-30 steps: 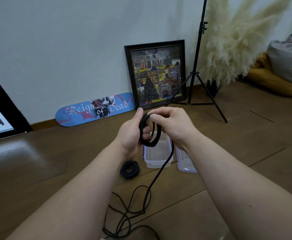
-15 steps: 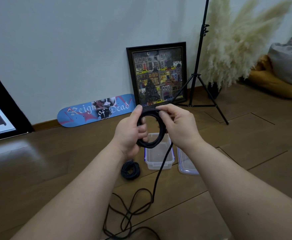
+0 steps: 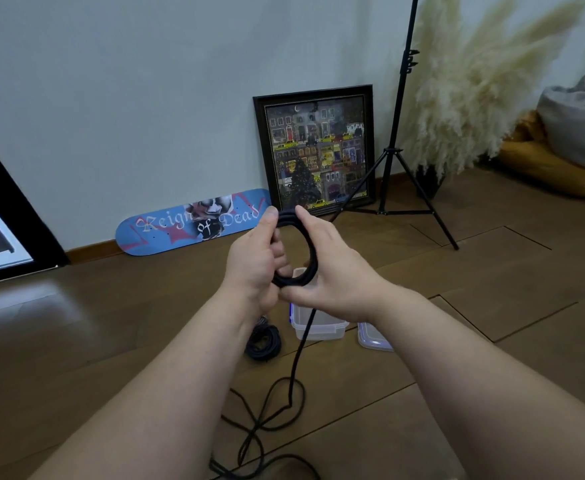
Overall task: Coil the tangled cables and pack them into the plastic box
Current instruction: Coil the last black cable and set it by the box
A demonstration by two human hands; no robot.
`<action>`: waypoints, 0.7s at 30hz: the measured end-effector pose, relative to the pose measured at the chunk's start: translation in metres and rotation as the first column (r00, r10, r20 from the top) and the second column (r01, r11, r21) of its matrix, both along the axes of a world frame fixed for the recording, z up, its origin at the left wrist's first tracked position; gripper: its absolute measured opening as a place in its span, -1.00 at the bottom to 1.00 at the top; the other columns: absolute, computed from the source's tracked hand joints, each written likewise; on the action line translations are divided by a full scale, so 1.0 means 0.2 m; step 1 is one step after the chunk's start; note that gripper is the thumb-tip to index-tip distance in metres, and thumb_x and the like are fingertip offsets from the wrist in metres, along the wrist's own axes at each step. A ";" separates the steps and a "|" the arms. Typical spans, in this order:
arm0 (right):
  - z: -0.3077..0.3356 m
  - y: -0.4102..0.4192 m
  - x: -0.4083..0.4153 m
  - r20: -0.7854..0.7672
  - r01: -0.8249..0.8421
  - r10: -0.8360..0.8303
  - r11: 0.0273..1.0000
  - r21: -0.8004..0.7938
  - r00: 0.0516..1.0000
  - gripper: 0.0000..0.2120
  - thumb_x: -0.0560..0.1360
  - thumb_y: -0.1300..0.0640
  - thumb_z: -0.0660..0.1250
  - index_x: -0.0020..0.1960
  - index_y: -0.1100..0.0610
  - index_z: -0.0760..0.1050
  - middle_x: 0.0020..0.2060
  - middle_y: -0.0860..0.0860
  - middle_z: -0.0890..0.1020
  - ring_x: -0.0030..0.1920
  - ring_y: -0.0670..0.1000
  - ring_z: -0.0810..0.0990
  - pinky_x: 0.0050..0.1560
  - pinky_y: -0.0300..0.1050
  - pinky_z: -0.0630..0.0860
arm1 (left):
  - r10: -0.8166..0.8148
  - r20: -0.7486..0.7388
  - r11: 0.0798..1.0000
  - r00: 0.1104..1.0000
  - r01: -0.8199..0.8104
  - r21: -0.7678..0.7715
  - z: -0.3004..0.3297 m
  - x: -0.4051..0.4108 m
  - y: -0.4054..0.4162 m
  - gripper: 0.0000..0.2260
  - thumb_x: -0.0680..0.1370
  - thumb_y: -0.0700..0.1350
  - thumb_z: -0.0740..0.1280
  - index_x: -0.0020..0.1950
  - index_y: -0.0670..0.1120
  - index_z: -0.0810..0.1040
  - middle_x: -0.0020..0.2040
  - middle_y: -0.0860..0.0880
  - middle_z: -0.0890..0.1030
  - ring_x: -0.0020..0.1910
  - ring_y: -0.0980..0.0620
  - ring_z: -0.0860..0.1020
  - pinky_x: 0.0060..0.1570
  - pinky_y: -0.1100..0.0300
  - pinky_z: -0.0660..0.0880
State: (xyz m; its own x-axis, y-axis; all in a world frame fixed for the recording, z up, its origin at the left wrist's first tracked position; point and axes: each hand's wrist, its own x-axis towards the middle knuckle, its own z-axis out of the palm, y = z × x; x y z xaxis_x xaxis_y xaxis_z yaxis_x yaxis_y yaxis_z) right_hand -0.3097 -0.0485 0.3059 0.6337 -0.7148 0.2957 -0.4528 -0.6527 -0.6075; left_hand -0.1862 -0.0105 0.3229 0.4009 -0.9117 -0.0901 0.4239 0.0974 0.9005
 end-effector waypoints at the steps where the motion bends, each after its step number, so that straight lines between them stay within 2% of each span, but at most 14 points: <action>1: 0.00 0.01 0.00 -0.039 -0.001 0.000 1.000 -0.017 0.999 0.11 0.27 -0.23 0.47 0.55 -0.20 -0.22 0.49 -0.17 0.07 0.36 0.05 0.40 0.22 0.16 0.46 | -0.016 -0.007 1.000 1.000 0.016 0.015 0.00 0.00 0.00 -0.65 0.61 0.08 0.28 -0.30 -0.05 0.35 -0.54 0.08 0.17 -0.58 0.14 0.12 -0.57 0.31 0.12; 3: -0.01 0.01 -0.01 -0.088 0.010 -0.014 0.999 -0.045 0.996 0.20 0.21 -0.22 0.53 0.48 -0.32 -0.33 0.46 -0.15 0.06 0.24 0.10 0.48 0.12 0.21 0.51 | -0.063 -0.024 0.997 0.998 0.064 0.037 0.00 0.00 0.01 -0.65 0.60 0.10 0.29 -0.29 -0.05 0.35 -0.54 0.08 0.16 -0.58 0.13 0.12 -0.58 0.30 0.14; 5: -0.01 0.00 -0.01 -0.106 0.024 -0.031 0.997 -0.069 0.994 0.23 0.21 -0.16 0.58 0.46 -0.36 -0.34 0.41 -0.07 0.14 0.18 0.13 0.50 0.08 0.21 0.52 | -0.117 -0.016 0.991 0.993 0.118 0.057 0.00 0.01 0.02 -0.65 0.60 0.11 0.29 -0.29 -0.06 0.36 -0.55 0.09 0.16 -0.59 0.13 0.12 -0.57 0.30 0.15; 8: -0.01 0.00 -0.01 -0.056 0.036 -0.040 0.998 -0.060 0.998 0.19 0.23 -0.08 0.60 0.53 -0.29 -0.20 0.27 -0.01 0.29 0.15 0.09 0.49 0.09 0.02 0.51 | -0.184 -0.014 0.981 0.983 0.184 0.053 0.00 0.01 0.02 -0.63 0.60 0.14 0.26 -0.28 -0.08 0.40 -0.55 0.09 0.16 -0.60 0.15 0.12 -0.56 0.30 0.18; 11: -0.03 -0.02 -0.01 0.054 0.044 -0.044 0.999 0.000 0.998 0.10 0.22 -0.02 0.62 0.54 -0.22 -0.02 0.23 0.00 0.36 0.21 0.02 0.46 0.18 -0.10 0.45 | -0.237 -0.037 0.971 0.971 0.237 0.005 0.00 0.03 0.02 -0.62 0.64 0.13 0.18 -0.15 -0.15 0.52 -0.47 0.05 0.29 -0.58 0.17 0.17 -0.49 0.30 0.31; 14: -0.05 -0.04 0.01 0.101 0.042 -0.045 0.999 0.028 0.994 0.07 0.20 -0.01 0.63 0.52 -0.18 0.06 0.25 0.01 0.38 0.24 -0.03 0.43 0.25 -0.08 0.43 | -0.265 -0.056 0.964 0.963 0.264 -0.022 -0.01 0.04 0.03 -0.61 0.66 0.09 0.14 -0.06 -0.19 0.55 -0.36 0.00 0.40 -0.54 0.16 0.27 -0.34 0.25 0.47; 17: -0.06 -0.06 0.02 0.145 0.032 -0.037 0.999 0.035 0.989 0.06 0.17 -0.02 0.63 0.50 -0.18 0.10 0.25 0.01 0.42 0.22 -0.05 0.43 0.27 -0.05 0.43 | -0.274 -0.064 0.962 0.960 0.273 -0.030 0.00 0.05 0.03 -0.63 0.65 0.06 0.17 -0.04 -0.22 0.56 -0.34 0.00 0.43 -0.48 0.16 0.37 -0.21 0.21 0.54; 21: -0.06 -0.06 0.02 0.195 0.024 -0.030 0.999 0.032 0.980 0.02 0.17 0.00 0.64 0.50 -0.14 0.16 0.23 0.00 0.44 0.19 -0.08 0.45 0.24 -0.04 0.46 | -0.318 -0.053 0.948 0.947 0.317 -0.009 0.01 0.08 0.06 -0.65 0.63 0.08 0.18 -0.10 -0.17 0.55 -0.37 0.01 0.45 -0.42 0.12 0.42 -0.23 0.18 0.56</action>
State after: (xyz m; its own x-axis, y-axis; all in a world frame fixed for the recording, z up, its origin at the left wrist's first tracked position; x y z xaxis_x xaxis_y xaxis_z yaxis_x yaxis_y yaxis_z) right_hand -0.3048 -0.0614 0.2934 0.5462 -0.7411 0.3904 -0.3404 -0.6222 -0.7049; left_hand -0.1707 0.0009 0.3259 0.0853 -0.9910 -0.1032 0.4803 -0.0499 0.8757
